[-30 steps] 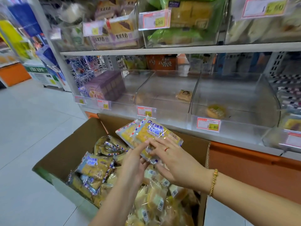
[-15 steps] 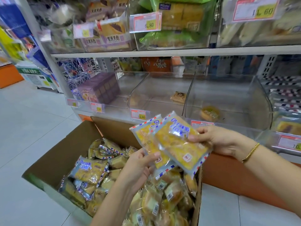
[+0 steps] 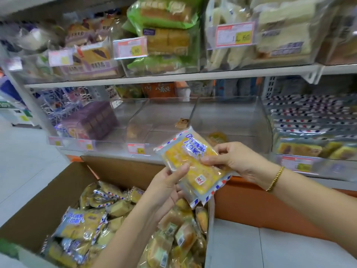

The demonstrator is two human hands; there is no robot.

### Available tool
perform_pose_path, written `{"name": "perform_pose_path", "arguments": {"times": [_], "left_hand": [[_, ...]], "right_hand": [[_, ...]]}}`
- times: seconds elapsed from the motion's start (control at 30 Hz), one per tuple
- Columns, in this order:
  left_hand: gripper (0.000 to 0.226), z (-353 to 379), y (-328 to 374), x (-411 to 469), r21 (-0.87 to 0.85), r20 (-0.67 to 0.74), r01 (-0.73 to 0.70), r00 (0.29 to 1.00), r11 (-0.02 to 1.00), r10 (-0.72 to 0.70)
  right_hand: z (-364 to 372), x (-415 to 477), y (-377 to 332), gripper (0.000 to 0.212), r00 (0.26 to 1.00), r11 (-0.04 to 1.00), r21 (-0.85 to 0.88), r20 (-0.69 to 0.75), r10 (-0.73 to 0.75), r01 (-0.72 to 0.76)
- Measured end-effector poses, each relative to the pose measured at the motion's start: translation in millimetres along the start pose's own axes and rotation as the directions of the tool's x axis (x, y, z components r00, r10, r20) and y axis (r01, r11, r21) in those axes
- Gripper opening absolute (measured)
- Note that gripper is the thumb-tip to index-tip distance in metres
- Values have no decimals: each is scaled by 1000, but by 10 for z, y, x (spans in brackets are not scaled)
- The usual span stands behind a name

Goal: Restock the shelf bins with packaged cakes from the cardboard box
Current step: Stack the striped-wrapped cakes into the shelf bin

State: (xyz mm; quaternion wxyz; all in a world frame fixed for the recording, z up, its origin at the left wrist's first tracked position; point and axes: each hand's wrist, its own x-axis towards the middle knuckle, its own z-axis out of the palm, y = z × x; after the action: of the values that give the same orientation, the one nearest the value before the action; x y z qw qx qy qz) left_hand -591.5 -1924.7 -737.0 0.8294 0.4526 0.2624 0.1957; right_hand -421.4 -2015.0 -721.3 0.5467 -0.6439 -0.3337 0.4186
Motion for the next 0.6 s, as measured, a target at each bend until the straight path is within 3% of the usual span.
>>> {"name": "perform_pose_path", "arguments": {"times": [0.07,0.13,0.2,0.27,0.3,0.33,0.4,0.47,0.6], "left_hand": [[44,234,-23,83,-15,-39,-13,999,1000,13],[55,508,-46,159,-77,-56,-34,998,996,29],[57,780,-60,225,-131,-67,-54,997,990,45],[48,1020,-91,275,-172,-62,-84,995,982,74],[42,1136,-112,292,-173,-58,-90,995,981,81],[37,1257,-144,304,-158,-53,-90,995,983,83],[30,1515,-247,318,-97,-17,-72,997,993,71],[26,1780,-373,337,-55,23,-41,999,998,42],[18,2271,-578,404,-54,106,37,994,998,-31]], "right_hand": [[-145,-90,-71,30,985,987,-112,-121,-127,113],[-398,-157,-74,51,940,975,-154,-278,-198,160],[-683,-315,-39,74,938,997,48,-344,-46,67],[-899,-562,42,89,952,930,356,-245,183,-87],[-972,-696,99,95,958,883,453,-175,228,-128],[-1024,-824,146,93,968,844,520,-117,222,-131],[-1106,-1035,210,66,985,795,605,-111,129,-36],[-1213,-1178,204,43,969,756,648,-235,81,94],[-1494,-1387,150,33,854,722,619,-515,75,310]]}}
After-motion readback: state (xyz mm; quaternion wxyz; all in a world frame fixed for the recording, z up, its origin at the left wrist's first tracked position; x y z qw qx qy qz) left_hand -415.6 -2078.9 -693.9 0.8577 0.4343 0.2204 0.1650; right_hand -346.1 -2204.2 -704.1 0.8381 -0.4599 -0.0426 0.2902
